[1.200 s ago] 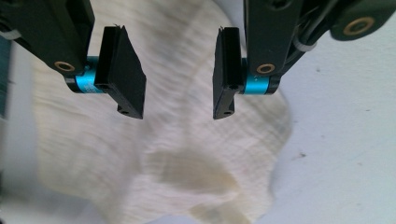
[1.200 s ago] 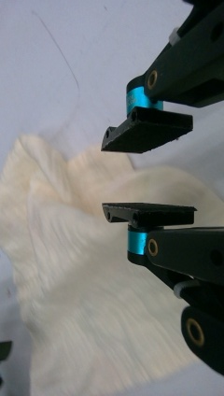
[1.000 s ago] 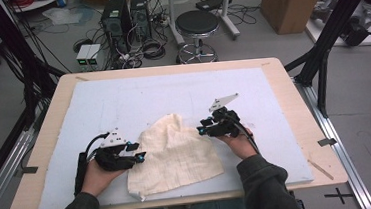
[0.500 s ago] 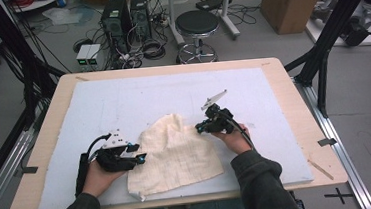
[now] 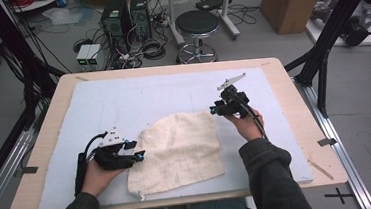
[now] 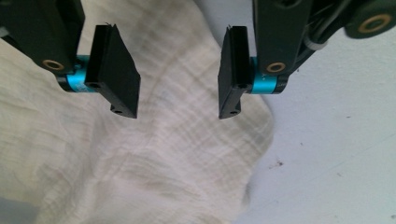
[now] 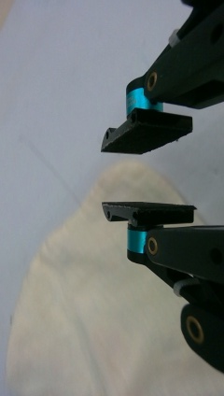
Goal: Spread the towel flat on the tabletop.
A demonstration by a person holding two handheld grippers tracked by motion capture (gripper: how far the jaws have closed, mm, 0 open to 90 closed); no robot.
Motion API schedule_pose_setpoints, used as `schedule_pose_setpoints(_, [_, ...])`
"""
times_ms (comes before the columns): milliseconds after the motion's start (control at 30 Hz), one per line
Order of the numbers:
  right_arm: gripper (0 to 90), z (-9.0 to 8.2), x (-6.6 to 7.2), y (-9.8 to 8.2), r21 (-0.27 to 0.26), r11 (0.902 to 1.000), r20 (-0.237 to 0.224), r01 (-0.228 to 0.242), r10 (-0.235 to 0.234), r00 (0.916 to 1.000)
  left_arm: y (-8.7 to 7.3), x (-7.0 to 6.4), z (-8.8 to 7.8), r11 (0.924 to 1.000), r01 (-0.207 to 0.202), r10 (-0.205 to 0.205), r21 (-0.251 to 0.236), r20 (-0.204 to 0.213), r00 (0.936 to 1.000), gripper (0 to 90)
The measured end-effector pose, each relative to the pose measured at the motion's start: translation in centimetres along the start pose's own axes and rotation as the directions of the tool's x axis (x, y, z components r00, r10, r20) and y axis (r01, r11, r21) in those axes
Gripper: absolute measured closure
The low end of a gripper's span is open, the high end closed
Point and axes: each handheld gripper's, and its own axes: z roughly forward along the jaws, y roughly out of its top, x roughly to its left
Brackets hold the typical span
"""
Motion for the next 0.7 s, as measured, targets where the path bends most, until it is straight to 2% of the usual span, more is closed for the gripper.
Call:
schedule_pose_setpoints(100, [61.0,-0.5,1.5,-1.0,-0.002,0.9989,-0.073,0.046,-0.046,0.9963,0.3,0.5,0.0,0.9998,0.018,-0.018,-0.008,-0.012,0.9998,47.8])
schedule_pose_setpoints(133, [59.0,-0.7,2.0,-1.2,0.021,0.9986,-0.099,0.048,-0.046,0.9940,0.4,0.8,0.2,0.9994,0.032,-0.032,-0.015,-0.020,0.9993,47.9])
schedule_pose_setpoints(167, [58.7,-0.9,2.5,-1.4,0.021,0.9982,-0.119,0.056,-0.054,0.9915,0.6,1.0,0.3,0.9987,0.046,-0.047,-0.020,-0.032,0.9984,47.9])
schedule_pose_setpoints(233, [59.6,-1.5,3.8,-2.2,-0.041,0.9949,-0.134,0.092,-0.097,0.9863,0.9,1.6,0.8,0.9974,0.065,-0.066,-0.032,-0.038,0.9971,48.7])
schedule_pose_setpoints(267, [58.3,-1.6,4.1,-2.4,-0.044,0.9945,-0.154,0.095,-0.101,0.9830,1.3,1.9,1.3,0.9976,0.068,-0.069,-0.015,-0.050,0.9964,49.0])
schedule_pose_setpoints(333, [56.5,-1.6,5.1,-3.1,-0.058,0.9924,-0.215,0.109,-0.119,0.9693,1.9,2.1,2.2,0.9976,0.070,-0.070,-0.001,-0.058,0.9959,48.0])
schedule_pose_setpoints(433, [53.8,-1.4,6.5,-4.0,-0.063,0.9887,-0.268,0.136,-0.148,0.9520,2.7,2.2,3.3,0.9969,0.078,-0.078,0.004,-0.050,0.9957,45.4])
schedule_pose_setpoints(500, [52.5,-1.0,7.0,-4.7,-0.062,0.9851,-0.287,0.160,-0.171,0.9424,3.2,2.4,4.3,0.9961,0.083,-0.082,0.028,-0.058,0.9950,42.9])
schedule_pose_setpoints(567, [55.3,-0.4,7.2,-5.4,-0.029,0.9824,-0.291,0.185,-0.185,0.9385,3.4,2.5,5.0,0.9948,0.092,-0.088,0.046,-0.073,0.9934,43.5])
schedule_pose_setpoints(600, [61.6,-0.2,7.3,-5.7,-0.011,0.9802,-0.283,0.198,-0.193,0.9395,3.5,2.5,5.2,0.9933,0.095,-0.090,0.067,-0.074,0.9932,46.5])
schedule_pose_setpoints(667, [76.3,0.1,7.2,-6.3,0.019,0.9783,-0.302,0.206,-0.191,0.9340,3.7,2.3,5.4,0.9929,0.076,-0.069,0.091,-0.075,0.9948,65.5])
schedule_pose_setpoints(700, [80.6,0.1,7.3,-6.4,0.029,0.9767,-0.303,0.213,-0.194,0.9329,3.7,2.1,5.4,0.9934,0.066,-0.059,0.094,-0.076,0.9954,75.9])
